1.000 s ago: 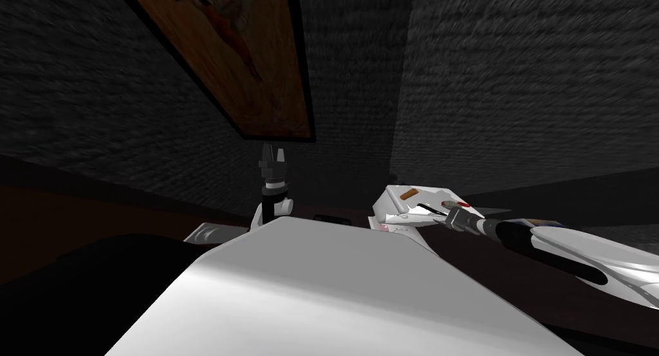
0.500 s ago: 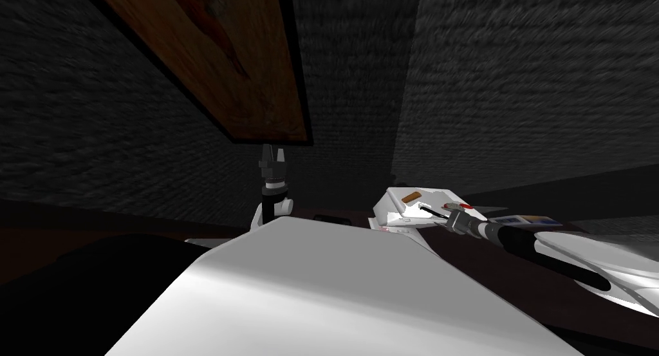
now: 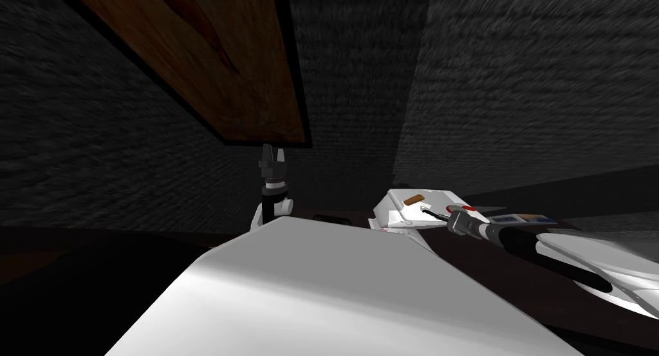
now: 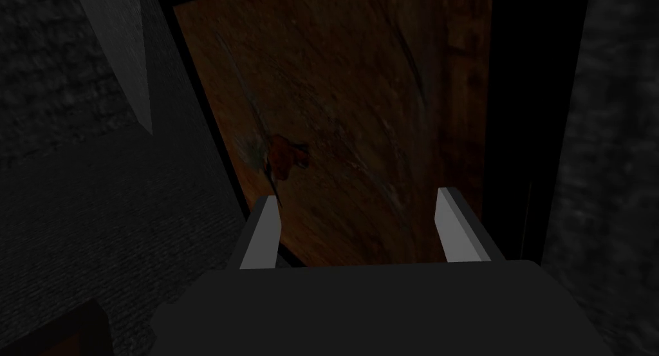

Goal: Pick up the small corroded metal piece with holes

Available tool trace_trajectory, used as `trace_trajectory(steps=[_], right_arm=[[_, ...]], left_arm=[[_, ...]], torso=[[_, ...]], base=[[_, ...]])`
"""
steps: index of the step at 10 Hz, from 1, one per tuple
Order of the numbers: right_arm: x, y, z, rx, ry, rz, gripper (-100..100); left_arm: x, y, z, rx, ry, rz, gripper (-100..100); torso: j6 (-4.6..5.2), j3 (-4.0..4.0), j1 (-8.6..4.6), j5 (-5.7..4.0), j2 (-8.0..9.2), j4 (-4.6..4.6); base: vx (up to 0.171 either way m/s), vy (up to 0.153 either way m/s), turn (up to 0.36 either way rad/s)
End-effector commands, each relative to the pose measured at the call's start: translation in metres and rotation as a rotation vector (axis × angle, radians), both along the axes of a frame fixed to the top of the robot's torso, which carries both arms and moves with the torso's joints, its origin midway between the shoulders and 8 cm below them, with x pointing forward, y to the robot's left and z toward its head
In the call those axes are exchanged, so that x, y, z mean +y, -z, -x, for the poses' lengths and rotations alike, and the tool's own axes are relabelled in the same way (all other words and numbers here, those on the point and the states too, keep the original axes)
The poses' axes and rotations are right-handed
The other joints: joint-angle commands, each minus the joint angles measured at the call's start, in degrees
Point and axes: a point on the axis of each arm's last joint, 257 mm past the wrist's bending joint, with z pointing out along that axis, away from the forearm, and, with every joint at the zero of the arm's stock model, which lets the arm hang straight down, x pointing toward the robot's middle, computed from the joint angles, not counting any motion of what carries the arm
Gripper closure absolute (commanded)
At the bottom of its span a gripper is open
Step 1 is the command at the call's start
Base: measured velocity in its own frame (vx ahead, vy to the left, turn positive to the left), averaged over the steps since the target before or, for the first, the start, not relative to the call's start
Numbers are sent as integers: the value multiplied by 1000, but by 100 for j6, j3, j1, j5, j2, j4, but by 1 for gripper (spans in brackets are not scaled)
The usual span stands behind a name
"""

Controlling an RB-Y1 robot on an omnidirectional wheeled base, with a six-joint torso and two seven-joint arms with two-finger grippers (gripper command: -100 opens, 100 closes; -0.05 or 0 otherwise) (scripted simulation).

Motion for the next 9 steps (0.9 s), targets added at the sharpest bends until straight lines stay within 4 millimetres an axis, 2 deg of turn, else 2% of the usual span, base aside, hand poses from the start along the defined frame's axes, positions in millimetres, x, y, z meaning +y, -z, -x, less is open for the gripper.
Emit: trace_trajectory(steps=[1, 3, 4, 5, 9], right_arm=[[0, 0, 0, 0, 0, 0, 100], [-1, -1, -1, -3, 2, 2, 100], [-1, -1, -1, -3, 1, 2, 0], [2, 0, -1, 6, 9, -5, 100], [5, -9, -9, 6, 34, -3, 100]], left_arm=[[0, 0, 0, 0, 0, 0, 0], [0, 0, 0, 0, 0, 0, 0], [0, 0, 0, 0, 0, 0, 0], [0, 0, 0, 0, 0, 0, 0], [0, 0, 0, 0, 0, 0, 0]], torso=[[0, 0, 0, 0, 0, 0], [-2, -3, -6, -5, -1, -5], [0, -3, -8, -6, -1, -5], [0, -3, -8, -6, -1, -5], [6, 18, -20, -8, 36, 3]], base=[[5, -2, -6], [0, 0, 0], [0, 0, 0], [-64, -13, 84], [-95, -28, 72]])
